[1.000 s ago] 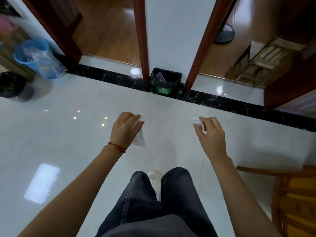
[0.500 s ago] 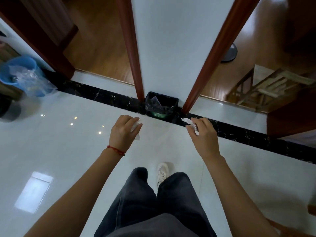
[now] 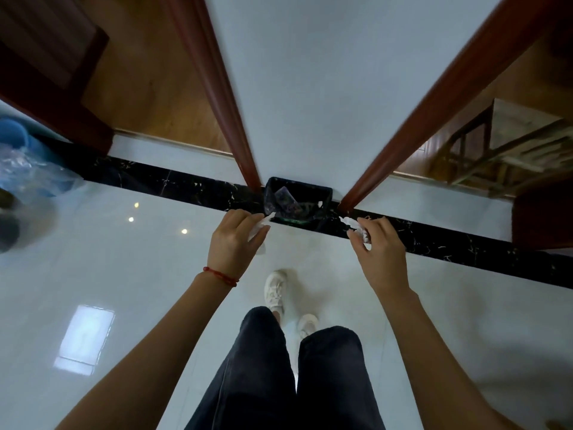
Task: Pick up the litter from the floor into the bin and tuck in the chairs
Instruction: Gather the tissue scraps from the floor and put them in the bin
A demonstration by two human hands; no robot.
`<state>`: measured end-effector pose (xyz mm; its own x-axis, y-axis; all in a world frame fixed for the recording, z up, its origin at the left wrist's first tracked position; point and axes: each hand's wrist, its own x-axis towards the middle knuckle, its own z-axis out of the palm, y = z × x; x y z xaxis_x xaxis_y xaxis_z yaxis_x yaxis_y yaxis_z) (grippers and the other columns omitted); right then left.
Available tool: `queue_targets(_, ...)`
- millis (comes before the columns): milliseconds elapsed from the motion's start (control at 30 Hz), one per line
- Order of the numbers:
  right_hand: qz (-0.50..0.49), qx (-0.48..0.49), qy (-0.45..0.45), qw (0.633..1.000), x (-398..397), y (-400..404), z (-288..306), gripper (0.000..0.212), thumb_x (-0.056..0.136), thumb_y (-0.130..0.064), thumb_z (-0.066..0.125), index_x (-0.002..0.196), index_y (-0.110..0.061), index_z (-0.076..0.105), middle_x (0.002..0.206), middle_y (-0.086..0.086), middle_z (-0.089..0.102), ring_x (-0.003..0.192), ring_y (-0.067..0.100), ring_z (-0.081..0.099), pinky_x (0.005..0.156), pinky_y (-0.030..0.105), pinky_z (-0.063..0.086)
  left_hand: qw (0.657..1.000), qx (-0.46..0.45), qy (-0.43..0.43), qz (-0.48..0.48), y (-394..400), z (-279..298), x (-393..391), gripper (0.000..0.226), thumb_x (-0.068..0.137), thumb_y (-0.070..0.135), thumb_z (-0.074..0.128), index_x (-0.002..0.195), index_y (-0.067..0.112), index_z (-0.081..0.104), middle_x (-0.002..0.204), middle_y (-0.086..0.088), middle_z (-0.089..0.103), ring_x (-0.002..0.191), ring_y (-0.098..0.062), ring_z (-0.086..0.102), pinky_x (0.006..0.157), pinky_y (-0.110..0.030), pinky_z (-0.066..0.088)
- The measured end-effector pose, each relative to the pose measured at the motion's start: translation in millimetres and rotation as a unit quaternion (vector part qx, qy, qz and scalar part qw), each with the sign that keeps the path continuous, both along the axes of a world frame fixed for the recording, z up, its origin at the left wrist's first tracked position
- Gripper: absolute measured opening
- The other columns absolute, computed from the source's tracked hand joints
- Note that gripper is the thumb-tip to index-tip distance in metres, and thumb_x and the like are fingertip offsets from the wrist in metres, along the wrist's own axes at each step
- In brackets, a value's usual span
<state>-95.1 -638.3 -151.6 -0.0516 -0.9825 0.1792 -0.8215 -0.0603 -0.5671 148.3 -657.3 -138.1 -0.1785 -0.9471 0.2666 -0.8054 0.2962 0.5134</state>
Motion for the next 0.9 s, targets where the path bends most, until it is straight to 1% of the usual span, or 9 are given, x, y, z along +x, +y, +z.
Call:
queue_targets(133, -0.016, 0.014, -0.006, 1.0, 9.4, -36.0, -25.7, 0.023, 0.078, -0.005, 0.071, 0.098, 0.005, 0.065, 0.08, 0.018, 0.06, 0.065, 0.026, 0.057, 0.057, 0.027, 0.047, 1.0, 0.009, 0.007, -0.007, -46.4, -28.9, 5.7, 0.016, 0.071, 0.002, 0.07, 0.082, -0.009, 0.069, 0.073, -0.021, 0.064, 0.063, -0.034, 0.061, 0.061, -0.036, 0.052)
queue_targets(233, -0.026, 0.019, -0.01, 0.999, 10.6, -61.6, -51.3, 0.022, 0.077, -0.004, 0.071, 0.097, 0.005, 0.066, 0.08, 0.018, 0.061, 0.064, 0.026, 0.057, 0.059, 0.026, 0.047, 1.0, 0.024, 0.007, -0.009, -74.5, -56.8, 2.2, 0.017, 0.069, 0.001, 0.071, 0.082, -0.009, 0.069, 0.073, -0.021, 0.065, 0.063, -0.034, 0.061, 0.06, -0.035, 0.052)
queue_targets(300, -0.031, 0.028, -0.009, 0.999, 9.1, -78.0, -73.8, 0.023, 0.077, -0.005, 0.072, 0.097, 0.005, 0.066, 0.08, 0.018, 0.061, 0.065, 0.026, 0.058, 0.061, 0.024, 0.045, 0.999, 0.032, 0.005, -0.007, -90.8, -80.1, -2.0, 0.018, 0.068, 0.001, 0.073, 0.083, -0.008, 0.069, 0.073, -0.021, 0.065, 0.064, -0.034, 0.061, 0.06, -0.035, 0.052)
queue_targets(467, -0.028, 0.059, -0.022, 0.998, 5.3, -112.0, -144.2, 0.025, 0.077, -0.005, 0.072, 0.099, 0.005, 0.065, 0.08, 0.019, 0.061, 0.066, 0.028, 0.059, 0.059, 0.025, 0.044, 0.999, 0.047, 0.005, 0.001, -126.3, -148.7, -15.6, 0.017, 0.071, 0.004, 0.07, 0.083, -0.008, 0.069, 0.073, -0.021, 0.064, 0.065, -0.034, 0.061, 0.059, -0.034, 0.051)
queue_targets(567, -0.027, 0.072, -0.03, 0.997, 2.1, -125.6, -186.0, 0.026, 0.077, -0.006, 0.072, 0.1, 0.005, 0.065, 0.082, 0.019, 0.061, 0.068, 0.028, 0.06, 0.06, 0.026, 0.045, 0.998, 0.063, 0.006, -0.003, -139.7, -192.5, -25.2, 0.017, 0.071, 0.0, 0.072, 0.085, -0.009, 0.069, 0.074, -0.022, 0.064, 0.067, -0.035, 0.061, 0.06, -0.035, 0.052)
queue_targets(700, -0.027, 0.072, -0.03, 0.997, -3.5, -136.7, -239.8, 0.025, 0.077, -0.006, 0.072, 0.098, 0.005, 0.065, 0.081, 0.019, 0.061, 0.067, 0.027, 0.059, 0.061, 0.024, 0.045, 0.997, 0.073, 0.005, -0.019, -158.3, -253.3, -37.5, 0.019, 0.067, -0.004, 0.076, 0.084, -0.009, 0.068, 0.073, -0.022, 0.064, 0.066, -0.034, 0.061, 0.061, -0.035, 0.052)
queue_targets(900, -0.02, 0.103, -0.017, 0.994, -13.2, -138.0, -294.5, 0.026, 0.078, -0.009, 0.071, 0.1, 0.003, 0.065, 0.083, 0.017, 0.062, 0.069, 0.027, 0.06, 0.06, 0.023, 0.044, 0.995, 0.087, 0.003, -0.04, -179.4, -319.7, -57.9, 0.018, 0.066, -0.006, 0.077, 0.082, -0.01, 0.068, 0.071, -0.022, 0.064, 0.065, -0.035, 0.061, 0.059, -0.038, 0.054)
